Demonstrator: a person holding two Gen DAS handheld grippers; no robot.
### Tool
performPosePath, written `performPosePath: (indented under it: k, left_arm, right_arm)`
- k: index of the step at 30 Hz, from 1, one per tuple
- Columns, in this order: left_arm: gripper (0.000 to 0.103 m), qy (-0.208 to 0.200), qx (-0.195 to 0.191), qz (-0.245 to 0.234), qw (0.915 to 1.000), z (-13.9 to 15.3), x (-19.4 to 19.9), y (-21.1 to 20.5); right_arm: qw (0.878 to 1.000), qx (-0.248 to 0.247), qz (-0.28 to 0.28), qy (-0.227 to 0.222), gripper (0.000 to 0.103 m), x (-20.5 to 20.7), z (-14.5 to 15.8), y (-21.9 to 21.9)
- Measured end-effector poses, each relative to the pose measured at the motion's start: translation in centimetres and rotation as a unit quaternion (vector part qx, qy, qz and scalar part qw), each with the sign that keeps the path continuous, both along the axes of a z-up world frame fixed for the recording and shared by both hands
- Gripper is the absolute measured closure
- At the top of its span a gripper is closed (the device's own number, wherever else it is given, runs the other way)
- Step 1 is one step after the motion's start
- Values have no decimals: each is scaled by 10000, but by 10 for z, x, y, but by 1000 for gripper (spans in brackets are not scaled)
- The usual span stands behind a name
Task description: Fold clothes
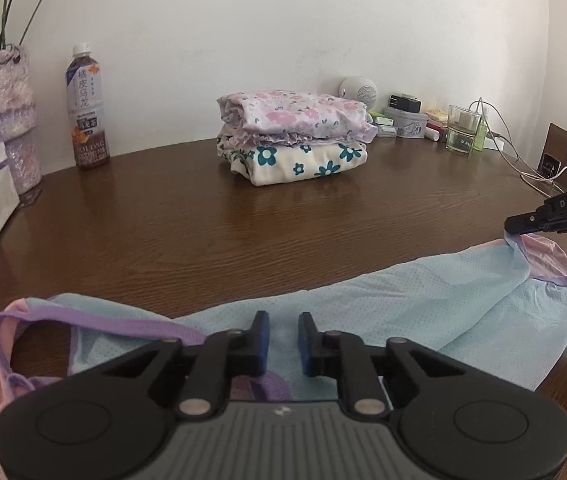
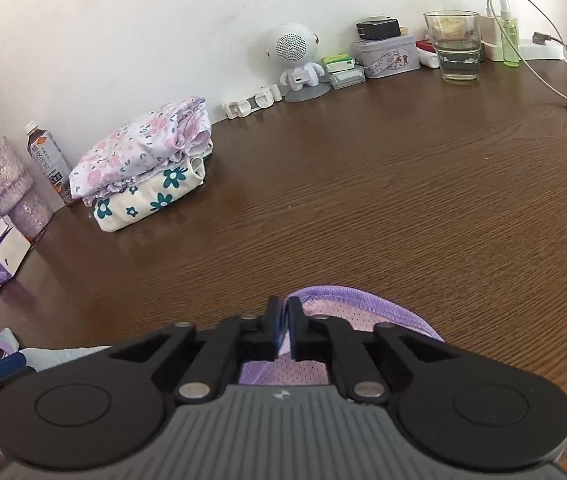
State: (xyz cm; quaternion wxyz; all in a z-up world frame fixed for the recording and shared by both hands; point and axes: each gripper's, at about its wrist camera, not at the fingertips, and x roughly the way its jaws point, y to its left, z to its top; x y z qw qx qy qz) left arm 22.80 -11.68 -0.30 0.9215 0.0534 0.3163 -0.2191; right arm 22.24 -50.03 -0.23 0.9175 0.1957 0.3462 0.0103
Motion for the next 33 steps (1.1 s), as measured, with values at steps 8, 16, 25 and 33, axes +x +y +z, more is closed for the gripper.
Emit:
performPosePath:
  k: [8,16,25,33]
  left_arm:
    - [92,78,-199,419,9989,-1,4,13]
    - [92,46,-146,487,9987,0,3,13]
    - [35,-690,-179,343,9969,19,-24,13]
    - [9,-1150,-402,403,9917,31,-66,19]
  right_arm:
    - [9991,189,-90,-359,101,-17,5,-18]
    - [9994,-323,-13,-83,101,-19,-12,-13]
    - [9970,-242,210,-707,26,-59,10,7]
    - [9909,-207,637,-1164,0,-92,21,56]
